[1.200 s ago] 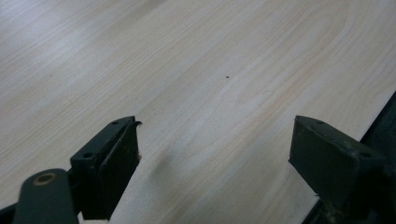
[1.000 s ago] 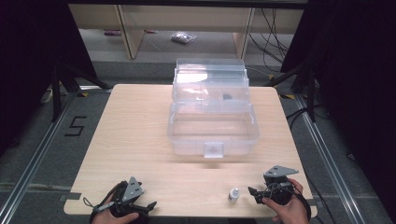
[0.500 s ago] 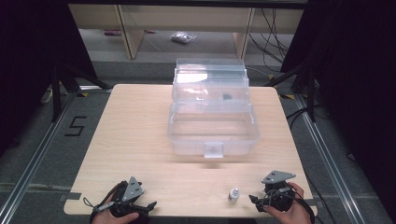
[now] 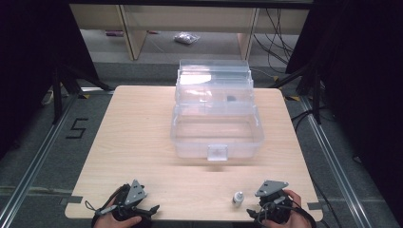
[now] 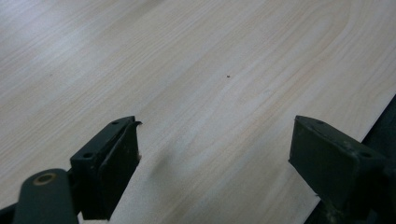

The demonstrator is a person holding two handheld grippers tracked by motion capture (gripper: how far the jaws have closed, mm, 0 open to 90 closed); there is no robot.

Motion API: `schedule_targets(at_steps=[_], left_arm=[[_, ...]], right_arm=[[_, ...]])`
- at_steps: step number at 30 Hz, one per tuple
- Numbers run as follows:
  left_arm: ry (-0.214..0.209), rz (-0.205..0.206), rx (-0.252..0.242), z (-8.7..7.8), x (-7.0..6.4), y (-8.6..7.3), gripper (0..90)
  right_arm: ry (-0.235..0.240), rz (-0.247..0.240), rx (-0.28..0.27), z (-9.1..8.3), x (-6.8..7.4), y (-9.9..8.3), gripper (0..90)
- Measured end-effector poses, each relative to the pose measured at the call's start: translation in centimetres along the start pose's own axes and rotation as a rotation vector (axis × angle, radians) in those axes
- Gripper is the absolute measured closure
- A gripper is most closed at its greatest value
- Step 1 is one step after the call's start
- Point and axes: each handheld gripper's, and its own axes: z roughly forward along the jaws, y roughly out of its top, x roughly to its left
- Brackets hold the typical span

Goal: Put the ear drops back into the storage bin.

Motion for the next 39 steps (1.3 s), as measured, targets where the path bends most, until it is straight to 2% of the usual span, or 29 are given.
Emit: schedule_targets(at_steps=[3,4,5,6,7,8,10,11,13,16,17,18,19,20,26,27,30,32,33,39], left_arm=[[-0.010,-0.004,0.008,0.0,0.0,0.0,15.3],[-0.008,0.026,0.031,-0.1,0.2,0.0,15.3],[-0.013,0.002,0.018,0.0,0.0,0.0,15.2],[-0.004,0.001,0.006,0.1,0.0,0.0,15.3],[-0.010,0.021,0.026,-0.1,0.1,0.0,15.3],[-0.010,0.021,0.026,-0.1,0.1,0.0,15.3],[-0.014,0.018,0.031,-0.1,0.2,0.0,15.2],[-0.012,-0.020,0.006,0.1,-0.1,0.0,15.2],[-0.006,0.010,0.018,0.0,0.1,0.0,15.3],[-0.010,0.026,0.032,-0.1,0.2,0.0,15.2],[-0.010,0.026,0.032,-0.1,0.2,0.0,15.3],[-0.005,-0.008,0.014,0.2,0.0,-0.1,15.2],[-0.005,-0.008,0.014,0.2,0.0,-0.1,15.2],[-0.003,-0.006,0.010,0.1,0.0,0.0,15.3],[0.001,-0.005,0.007,0.1,0.1,0.0,15.3],[-0.008,0.025,0.032,-0.1,0.2,0.0,15.3],[-0.007,0.022,0.027,-0.1,0.2,0.0,15.3],[-0.013,0.030,0.035,-0.2,0.3,0.0,15.3],[-0.001,-0.001,0.006,0.1,0.1,-0.1,15.3],[0.001,-0.005,0.000,0.1,0.0,-0.1,15.3]], right_arm=[[0.010,-0.015,0.004,0.1,0.3,0.3,24.3],[0.006,-0.029,0.002,0.2,0.3,0.4,24.2],[0.009,-0.030,0.005,0.2,0.4,0.6,24.1],[0.013,-0.027,0.009,0.3,0.6,0.7,24.1],[0.015,-0.049,0.007,0.4,0.6,0.9,24.1],[0.022,-0.040,0.015,0.4,0.8,1.1,24.1],[0.012,-0.054,0.023,0.5,0.9,1.4,24.3],[0.008,-0.062,0.030,0.6,1.0,1.6,24.5],[0.012,-0.079,0.033,0.8,1.0,1.9,25.6],[0.014,-0.084,0.051,1.1,1.1,2.3,26.6],[0.014,-0.084,0.051,1.1,1.1,2.3,26.6],[0.013,-0.104,0.060,1.3,1.1,2.6,27.7],[0.019,-0.114,0.064,1.5,1.1,2.6,27.9],[0.018,-0.109,0.072,1.5,1.2,2.8,28.2],[0.019,-0.189,0.104,2.2,1.6,3.9,32.2],[0.011,-0.177,0.114,2.2,1.8,4.0,33.1],[0.004,-0.226,0.125,2.7,1.6,4.6,35.5],[0.018,-0.213,0.133,2.8,1.8,4.9,37.6],[0.025,-0.221,0.134,2.9,1.8,5.0,37.7],[0.040,-0.248,0.166,3.4,1.7,5.7,42.5]])
